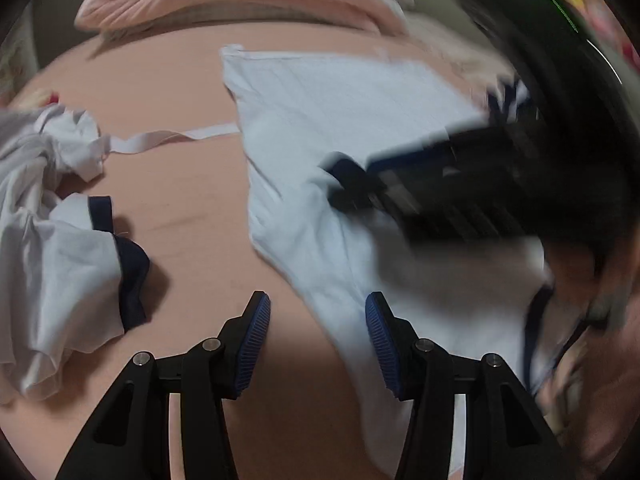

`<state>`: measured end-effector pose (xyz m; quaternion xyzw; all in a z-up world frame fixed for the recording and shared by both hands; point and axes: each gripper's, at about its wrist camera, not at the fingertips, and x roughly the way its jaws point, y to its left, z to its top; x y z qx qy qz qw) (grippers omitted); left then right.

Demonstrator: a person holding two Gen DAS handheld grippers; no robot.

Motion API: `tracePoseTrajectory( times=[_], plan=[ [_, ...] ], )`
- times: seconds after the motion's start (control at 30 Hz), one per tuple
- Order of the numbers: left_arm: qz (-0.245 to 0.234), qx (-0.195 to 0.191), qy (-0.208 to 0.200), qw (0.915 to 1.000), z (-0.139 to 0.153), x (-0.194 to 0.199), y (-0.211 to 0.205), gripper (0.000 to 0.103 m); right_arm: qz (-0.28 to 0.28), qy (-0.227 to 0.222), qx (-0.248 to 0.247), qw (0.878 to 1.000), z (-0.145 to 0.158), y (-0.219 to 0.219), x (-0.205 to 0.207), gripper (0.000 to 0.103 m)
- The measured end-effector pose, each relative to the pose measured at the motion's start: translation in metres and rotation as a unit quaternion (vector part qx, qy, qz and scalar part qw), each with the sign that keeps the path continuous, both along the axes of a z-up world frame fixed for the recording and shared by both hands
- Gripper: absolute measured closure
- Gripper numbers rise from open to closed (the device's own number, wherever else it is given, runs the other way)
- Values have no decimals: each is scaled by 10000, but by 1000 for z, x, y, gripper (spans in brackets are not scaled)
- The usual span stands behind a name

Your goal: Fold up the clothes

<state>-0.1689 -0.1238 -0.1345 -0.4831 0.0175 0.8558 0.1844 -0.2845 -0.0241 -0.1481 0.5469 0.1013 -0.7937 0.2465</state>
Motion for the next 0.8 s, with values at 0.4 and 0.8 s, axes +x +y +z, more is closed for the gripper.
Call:
tracePoseTrajectory(
  times=[0.4,0.8],
  plan=[
    [-42,-881,-69,9961,-1,8,28,56,-1025,39,-215,9945,48,92,102,62],
    [-133,-1496,417,9878,48,87,112,56,-1869,665,560,9785,67,181,183,62]
  ],
)
